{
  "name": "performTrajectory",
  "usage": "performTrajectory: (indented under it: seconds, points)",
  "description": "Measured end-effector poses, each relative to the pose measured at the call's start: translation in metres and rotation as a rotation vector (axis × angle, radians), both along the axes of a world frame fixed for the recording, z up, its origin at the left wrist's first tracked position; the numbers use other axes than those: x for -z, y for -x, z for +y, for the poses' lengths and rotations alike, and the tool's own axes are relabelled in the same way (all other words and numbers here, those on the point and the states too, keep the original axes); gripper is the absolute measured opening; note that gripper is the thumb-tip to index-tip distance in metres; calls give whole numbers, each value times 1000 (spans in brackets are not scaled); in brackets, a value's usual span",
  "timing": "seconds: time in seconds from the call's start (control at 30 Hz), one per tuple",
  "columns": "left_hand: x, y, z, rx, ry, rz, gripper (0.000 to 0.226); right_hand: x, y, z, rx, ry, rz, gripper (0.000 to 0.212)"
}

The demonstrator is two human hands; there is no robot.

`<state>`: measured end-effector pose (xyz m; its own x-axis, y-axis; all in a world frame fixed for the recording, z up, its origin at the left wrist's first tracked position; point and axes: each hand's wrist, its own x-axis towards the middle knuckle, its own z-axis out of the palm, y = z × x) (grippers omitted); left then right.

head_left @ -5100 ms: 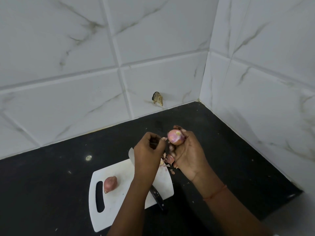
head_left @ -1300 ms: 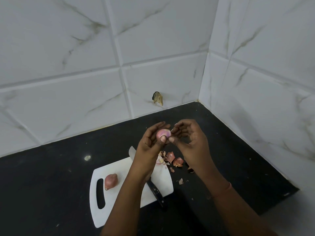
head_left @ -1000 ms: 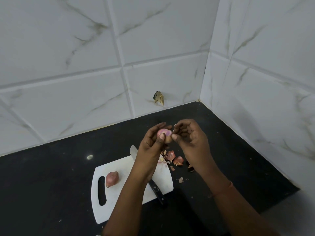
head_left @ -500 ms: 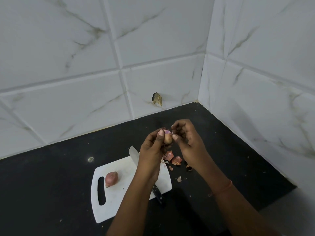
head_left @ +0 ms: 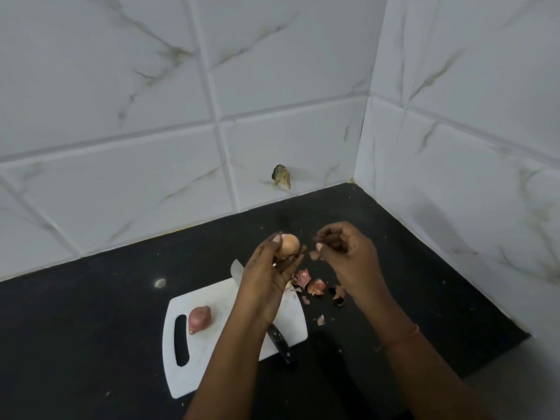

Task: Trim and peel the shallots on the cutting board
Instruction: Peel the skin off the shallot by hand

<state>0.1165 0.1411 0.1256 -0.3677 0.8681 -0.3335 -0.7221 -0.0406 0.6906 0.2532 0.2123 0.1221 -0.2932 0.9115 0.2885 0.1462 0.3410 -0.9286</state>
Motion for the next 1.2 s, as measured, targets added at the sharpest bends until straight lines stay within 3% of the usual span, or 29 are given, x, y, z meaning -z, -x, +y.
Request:
performTrajectory:
  seconds: [0.2, 0.5, 0.7, 1.2]
  points:
    - [5, 5, 0, 34, -39, 160, 32, -14, 13, -17, -215, -112, -56, 39]
    - [9, 5, 4, 11, -66, 278, 44, -8, 26, -21, -61, -298, -39, 35]
    - [8, 14, 3, 62, -93, 306, 41, -10, 22, -12, -132, -230, -25, 47]
    - [9, 8, 6, 40, -26, 326, 39, -10, 18, -8, -166, -220, -31, 37]
